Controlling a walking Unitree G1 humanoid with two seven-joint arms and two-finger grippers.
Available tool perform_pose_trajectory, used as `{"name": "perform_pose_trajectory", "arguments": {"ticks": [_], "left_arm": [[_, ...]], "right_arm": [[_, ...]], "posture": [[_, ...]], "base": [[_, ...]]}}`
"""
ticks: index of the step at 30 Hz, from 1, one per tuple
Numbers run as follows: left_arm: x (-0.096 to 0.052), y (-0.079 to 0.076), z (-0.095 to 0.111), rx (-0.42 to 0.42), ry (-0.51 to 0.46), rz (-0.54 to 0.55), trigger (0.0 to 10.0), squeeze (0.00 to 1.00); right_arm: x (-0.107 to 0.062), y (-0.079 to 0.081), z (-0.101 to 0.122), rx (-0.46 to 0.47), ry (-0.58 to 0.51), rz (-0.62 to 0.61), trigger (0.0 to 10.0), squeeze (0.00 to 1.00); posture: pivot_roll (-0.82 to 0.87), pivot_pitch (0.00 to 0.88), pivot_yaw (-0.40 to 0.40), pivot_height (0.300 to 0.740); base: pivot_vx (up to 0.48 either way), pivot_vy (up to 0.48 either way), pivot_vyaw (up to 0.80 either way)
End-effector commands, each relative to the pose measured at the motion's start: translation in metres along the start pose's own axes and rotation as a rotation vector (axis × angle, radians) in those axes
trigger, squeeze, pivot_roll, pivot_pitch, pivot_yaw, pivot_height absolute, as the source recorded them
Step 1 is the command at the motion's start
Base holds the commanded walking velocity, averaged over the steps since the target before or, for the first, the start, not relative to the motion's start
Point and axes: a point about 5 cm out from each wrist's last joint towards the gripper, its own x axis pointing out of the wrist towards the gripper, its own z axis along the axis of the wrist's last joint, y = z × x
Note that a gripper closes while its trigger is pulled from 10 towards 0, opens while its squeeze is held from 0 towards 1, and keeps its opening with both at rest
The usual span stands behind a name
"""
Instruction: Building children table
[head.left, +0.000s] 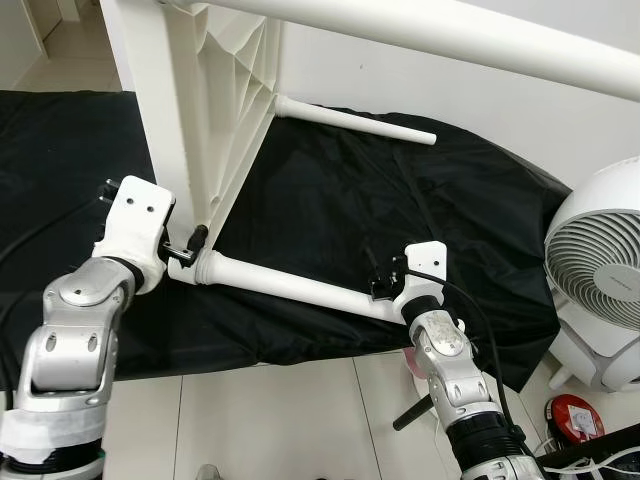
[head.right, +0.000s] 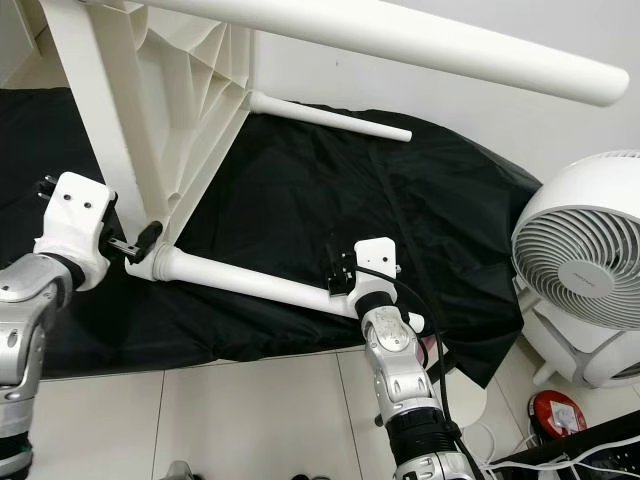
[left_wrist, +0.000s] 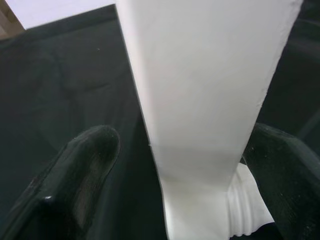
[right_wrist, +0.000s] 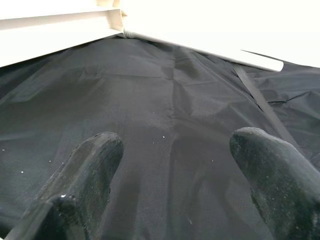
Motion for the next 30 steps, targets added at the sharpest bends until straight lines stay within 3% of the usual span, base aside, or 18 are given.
{"name": "perform_pose_trajectory", "arguments": {"ticks": [1,2,5,14,27,30], "left_arm": [[0.002,-0.001,0.006,-0.048,-0.020,0.105,10.0,0.00],[0.002,-0.001,0.006,-0.048,-0.020,0.105,10.0,0.00],[0.009,-0.016,0.014,-0.161,-0.069,0.069,10.0,0.00],[0.022,-0.026,0.024,-0.274,-0.166,0.133,10.0,0.00],[0.031,-0.037,0.025,-0.275,-0.309,0.112,10.0,0.00],[0.035,-0.036,0.023,-0.242,-0.350,0.108,10.0,0.00]], "right_arm": [[-0.002,-0.004,-0.004,-0.002,0.011,-0.019,10.0,0.00],[-0.002,-0.004,-0.004,-0.002,0.011,-0.019,10.0,0.00],[0.000,-0.007,-0.002,-0.006,0.005,-0.031,10.0,0.00],[0.004,-0.009,0.000,-0.007,-0.003,-0.038,10.0,0.00],[0.008,-0.010,0.002,-0.009,-0.012,-0.045,10.0,0.00],[0.009,-0.010,0.003,-0.012,-0.014,-0.044,10.0,0.00]], "posture": [[0.15,0.107,-0.099,0.740],[0.15,0.107,-0.099,0.740],[0.14,0.101,-0.100,0.740],[0.14,0.094,-0.104,0.740],[0.12,0.090,-0.115,0.740],[0.11,0.090,-0.118,0.740]], "base": [[0.000,0.000,0.00],[0.000,0.000,0.00],[0.000,0.000,0.00],[0.000,0.000,0.00],[0.000,0.000,0.00],[0.000,0.000,0.00]]}}
